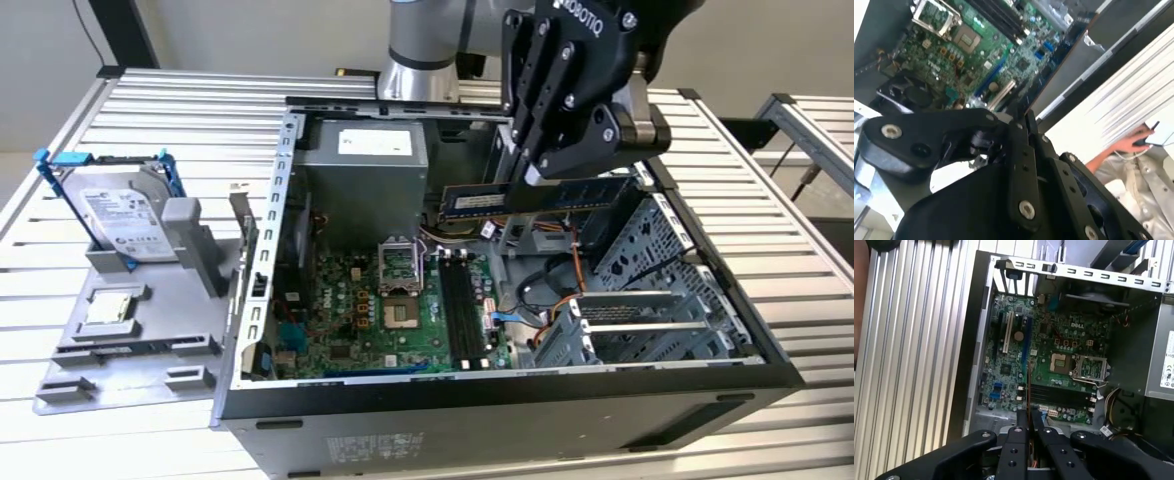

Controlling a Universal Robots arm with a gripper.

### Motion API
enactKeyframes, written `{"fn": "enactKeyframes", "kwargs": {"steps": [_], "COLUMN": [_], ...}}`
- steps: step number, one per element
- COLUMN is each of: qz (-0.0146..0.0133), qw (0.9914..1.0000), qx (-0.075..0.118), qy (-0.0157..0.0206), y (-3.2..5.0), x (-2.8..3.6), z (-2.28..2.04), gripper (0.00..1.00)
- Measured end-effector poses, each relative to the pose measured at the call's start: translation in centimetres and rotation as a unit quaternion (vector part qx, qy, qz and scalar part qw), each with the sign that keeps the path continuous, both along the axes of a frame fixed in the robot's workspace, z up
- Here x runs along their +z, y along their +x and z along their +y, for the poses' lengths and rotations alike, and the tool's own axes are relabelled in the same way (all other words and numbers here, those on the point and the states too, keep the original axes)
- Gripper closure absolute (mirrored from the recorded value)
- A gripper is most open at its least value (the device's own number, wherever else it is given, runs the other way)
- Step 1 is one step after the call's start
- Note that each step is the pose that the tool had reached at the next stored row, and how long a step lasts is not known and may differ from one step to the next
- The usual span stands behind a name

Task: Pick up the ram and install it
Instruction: 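Pick up the ram and move it above insertion slot, then insert the ram into the slot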

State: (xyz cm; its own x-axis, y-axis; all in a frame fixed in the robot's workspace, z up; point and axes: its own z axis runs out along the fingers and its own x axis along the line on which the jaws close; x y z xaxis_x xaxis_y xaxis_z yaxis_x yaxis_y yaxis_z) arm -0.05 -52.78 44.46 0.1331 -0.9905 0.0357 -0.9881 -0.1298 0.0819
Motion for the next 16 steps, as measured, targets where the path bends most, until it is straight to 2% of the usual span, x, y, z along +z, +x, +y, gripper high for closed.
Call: {"fn": "enactKeyframes", "kwargs": {"steps": [3,9,10,12,13,14,15,16], "qz": [0.0000,-0.0008,-0.0024,-0.0096,-0.0141,-0.0175,-0.0187,-0.0188], "qw": [1.00000,1.00000,1.00000,0.99995,0.99989,0.99982,0.99978,0.99975], "qx": [0.000,0.000,0.000,0.000,0.000,0.000,-0.002,-0.008], "qy": [0.0000,0.0002,0.0005,0.0030,0.0046,0.0068,0.0088,0.0091], "y": [0.08,0.09,0.09,0.09,0.09,0.09,0.09,0.09], "x": [0.01,-0.05,-0.05,-0.07,-0.06,-0.06,-0.14,-0.25], "z": [0.03,1.91,2.19,2.58,2.72,2.76,2.76,2.77], "gripper": [1.00,1.00,1.00,1.00,1.00,1.00,1.00,1.00]}}
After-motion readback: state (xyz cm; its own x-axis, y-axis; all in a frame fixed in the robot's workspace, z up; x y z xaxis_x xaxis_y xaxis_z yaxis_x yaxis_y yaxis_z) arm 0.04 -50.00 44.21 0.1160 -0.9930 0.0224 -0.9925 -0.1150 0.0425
